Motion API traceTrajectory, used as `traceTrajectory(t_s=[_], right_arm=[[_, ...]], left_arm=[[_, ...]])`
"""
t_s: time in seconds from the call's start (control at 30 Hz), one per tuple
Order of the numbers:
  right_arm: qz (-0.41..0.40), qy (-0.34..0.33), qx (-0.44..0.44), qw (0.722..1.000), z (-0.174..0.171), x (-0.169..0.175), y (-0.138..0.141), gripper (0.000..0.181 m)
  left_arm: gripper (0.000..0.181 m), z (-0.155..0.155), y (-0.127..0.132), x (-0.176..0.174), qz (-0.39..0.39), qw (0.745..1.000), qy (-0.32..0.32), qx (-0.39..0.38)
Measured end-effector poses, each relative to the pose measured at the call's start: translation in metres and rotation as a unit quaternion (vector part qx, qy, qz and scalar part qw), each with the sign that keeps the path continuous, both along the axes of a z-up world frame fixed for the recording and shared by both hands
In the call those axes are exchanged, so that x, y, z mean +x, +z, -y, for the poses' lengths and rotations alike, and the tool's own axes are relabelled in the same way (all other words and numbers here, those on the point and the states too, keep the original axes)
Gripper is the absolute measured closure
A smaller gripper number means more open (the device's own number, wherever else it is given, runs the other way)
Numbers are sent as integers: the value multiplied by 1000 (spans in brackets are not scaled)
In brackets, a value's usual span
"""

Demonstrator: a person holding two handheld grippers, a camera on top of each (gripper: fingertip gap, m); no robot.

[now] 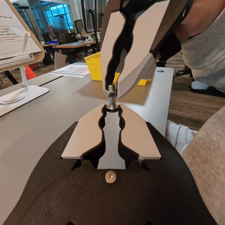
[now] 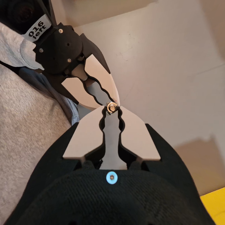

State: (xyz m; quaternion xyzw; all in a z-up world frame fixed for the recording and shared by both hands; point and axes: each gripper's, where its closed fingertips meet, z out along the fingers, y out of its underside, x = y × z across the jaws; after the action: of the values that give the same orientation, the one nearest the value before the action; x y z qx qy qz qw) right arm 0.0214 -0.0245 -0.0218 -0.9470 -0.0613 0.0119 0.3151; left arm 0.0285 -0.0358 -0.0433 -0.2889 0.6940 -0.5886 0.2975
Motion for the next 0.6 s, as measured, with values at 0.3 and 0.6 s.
traceTrajectory(t_s=[0.3,0.6], right_arm=[[-57,128,56,989,12,-19,12,163],[-36,123,47,991,12,-17,8,162]], left_arm=[[161,15,12,-22,-5,991,-116,-70],[161,14,8,-20,-22,990,-116,-75]])
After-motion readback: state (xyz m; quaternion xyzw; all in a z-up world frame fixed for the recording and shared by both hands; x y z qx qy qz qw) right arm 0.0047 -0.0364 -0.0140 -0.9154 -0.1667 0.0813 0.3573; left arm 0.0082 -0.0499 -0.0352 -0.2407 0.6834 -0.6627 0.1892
